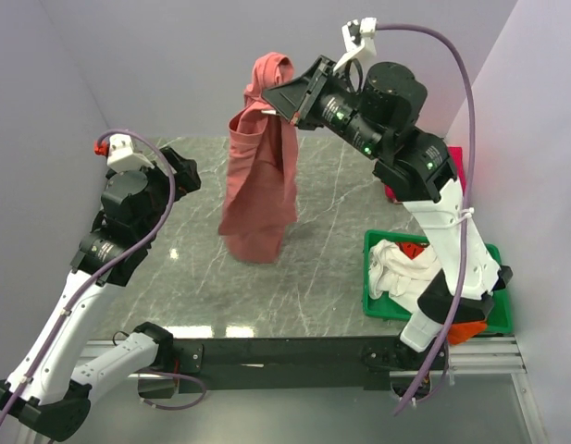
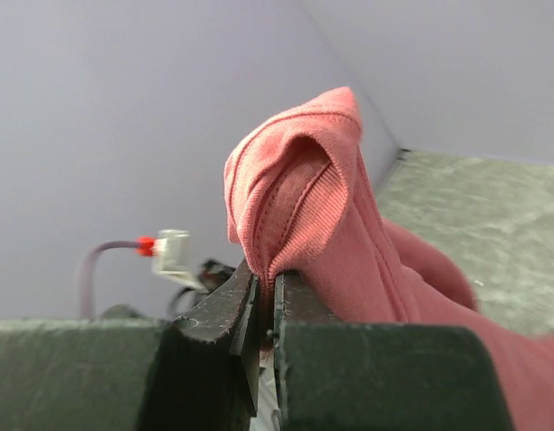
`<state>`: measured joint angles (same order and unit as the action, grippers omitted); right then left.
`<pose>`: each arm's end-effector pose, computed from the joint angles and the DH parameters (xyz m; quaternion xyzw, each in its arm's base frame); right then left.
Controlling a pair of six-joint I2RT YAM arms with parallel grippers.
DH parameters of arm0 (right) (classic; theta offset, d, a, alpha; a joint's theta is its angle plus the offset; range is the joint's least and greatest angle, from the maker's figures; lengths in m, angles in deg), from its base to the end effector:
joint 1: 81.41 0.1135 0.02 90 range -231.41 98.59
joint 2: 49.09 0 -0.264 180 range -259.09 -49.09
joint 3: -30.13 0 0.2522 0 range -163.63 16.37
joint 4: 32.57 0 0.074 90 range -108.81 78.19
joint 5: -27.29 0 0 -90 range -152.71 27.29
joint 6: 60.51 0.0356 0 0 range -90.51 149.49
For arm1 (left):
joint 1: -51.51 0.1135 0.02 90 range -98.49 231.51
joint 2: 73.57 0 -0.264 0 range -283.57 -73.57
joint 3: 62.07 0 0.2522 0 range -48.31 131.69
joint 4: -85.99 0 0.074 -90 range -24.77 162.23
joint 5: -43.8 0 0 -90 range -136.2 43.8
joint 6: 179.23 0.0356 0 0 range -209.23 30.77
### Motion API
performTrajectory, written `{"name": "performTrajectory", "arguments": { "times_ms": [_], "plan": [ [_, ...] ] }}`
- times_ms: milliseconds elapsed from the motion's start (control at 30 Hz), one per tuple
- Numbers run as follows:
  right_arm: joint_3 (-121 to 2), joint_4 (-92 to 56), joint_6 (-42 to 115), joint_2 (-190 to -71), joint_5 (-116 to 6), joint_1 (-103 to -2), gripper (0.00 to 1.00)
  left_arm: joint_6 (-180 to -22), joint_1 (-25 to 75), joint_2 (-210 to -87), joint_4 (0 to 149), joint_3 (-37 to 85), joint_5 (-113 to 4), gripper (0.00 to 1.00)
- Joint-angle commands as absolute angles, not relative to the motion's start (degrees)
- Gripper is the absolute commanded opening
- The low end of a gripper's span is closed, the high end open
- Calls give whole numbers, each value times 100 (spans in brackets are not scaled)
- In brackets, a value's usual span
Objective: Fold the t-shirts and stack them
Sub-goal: Move the tshirt to the center of the board
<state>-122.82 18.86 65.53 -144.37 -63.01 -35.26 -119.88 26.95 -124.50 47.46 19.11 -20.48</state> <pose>0.1997 0.2076 0.6014 -0.0569 0.6651 0.4881 0.5623 0.1669 -0.0593 0.4302 -0.1846 0.7286 -0.1464 0.6432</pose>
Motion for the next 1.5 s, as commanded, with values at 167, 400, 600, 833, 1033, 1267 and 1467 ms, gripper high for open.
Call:
{"name": "performTrajectory", "arguments": {
  "times_ms": [167,400,600,833,1033,1267,1467],
  "plan": [
    [-8532,1117,7069,-13084,-7598,-4606,0,-11911,2716,-12507,4885,1569,-2018,99],
    [-5835,1054,7082,-12520,-7607,-5768,55,-12305,3013,-13225,4675,1101,-2815,99],
    [-5641,1424,6764,-12687,-7212,-5637,63,-12571,3559,-13965,4867,988,-3784,98],
    [-4938,879,7177,-12590,-6641,-5206,63,-12272,4298,-14739,4771,803,-4136,84],
    [-5218,905,6958,-13204,-6465,-4249,63,-12140,4351,-15222,4955,408,-4285,76],
    [-5973,1072,6773,-14066,-6289,-3755,63,-12131,4430,-15697,5087,267,-4401,70],
    [-6167,870,6808,-14348,-5893,-3685,63,-12105,4457,-16040,5263,275,-4444,64]
  ]
}}
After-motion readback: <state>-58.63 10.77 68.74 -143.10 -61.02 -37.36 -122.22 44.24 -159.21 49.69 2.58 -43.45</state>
